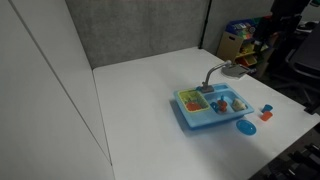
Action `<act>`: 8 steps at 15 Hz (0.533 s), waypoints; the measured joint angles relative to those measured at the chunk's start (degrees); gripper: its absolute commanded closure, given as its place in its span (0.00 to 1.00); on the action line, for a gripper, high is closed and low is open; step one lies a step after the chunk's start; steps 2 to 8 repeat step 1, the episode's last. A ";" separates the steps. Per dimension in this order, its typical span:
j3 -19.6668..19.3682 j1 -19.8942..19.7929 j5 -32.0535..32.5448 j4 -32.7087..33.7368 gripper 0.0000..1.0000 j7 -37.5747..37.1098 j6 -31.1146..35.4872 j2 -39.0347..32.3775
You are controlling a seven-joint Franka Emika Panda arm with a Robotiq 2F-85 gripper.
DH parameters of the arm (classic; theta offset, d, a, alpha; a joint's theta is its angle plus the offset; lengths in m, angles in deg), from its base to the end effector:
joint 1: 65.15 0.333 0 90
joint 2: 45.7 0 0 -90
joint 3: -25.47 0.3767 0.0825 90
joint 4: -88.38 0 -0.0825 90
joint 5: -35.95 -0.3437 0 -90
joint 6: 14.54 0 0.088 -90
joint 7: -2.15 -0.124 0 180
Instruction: Put the bottle inside the sink
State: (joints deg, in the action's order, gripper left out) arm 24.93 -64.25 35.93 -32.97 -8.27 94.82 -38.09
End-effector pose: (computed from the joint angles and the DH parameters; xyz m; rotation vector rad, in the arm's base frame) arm 0.4580 0.0027 0.5241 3.1216 -0.2748 -0.1195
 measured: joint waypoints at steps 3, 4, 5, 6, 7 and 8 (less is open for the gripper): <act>0.00 0.00 0.00 -0.07 0.00 0.00 0.01 -0.21; 0.00 0.00 0.00 -0.07 0.00 0.00 0.01 -0.21; 0.00 0.00 0.00 -0.07 0.00 0.00 0.01 -0.21; 0.00 0.00 0.00 -0.07 0.00 0.00 0.01 -0.21; 0.00 0.00 0.00 -0.07 0.00 0.00 0.01 -0.21; 0.00 0.00 0.00 -0.07 0.00 0.00 0.01 -0.21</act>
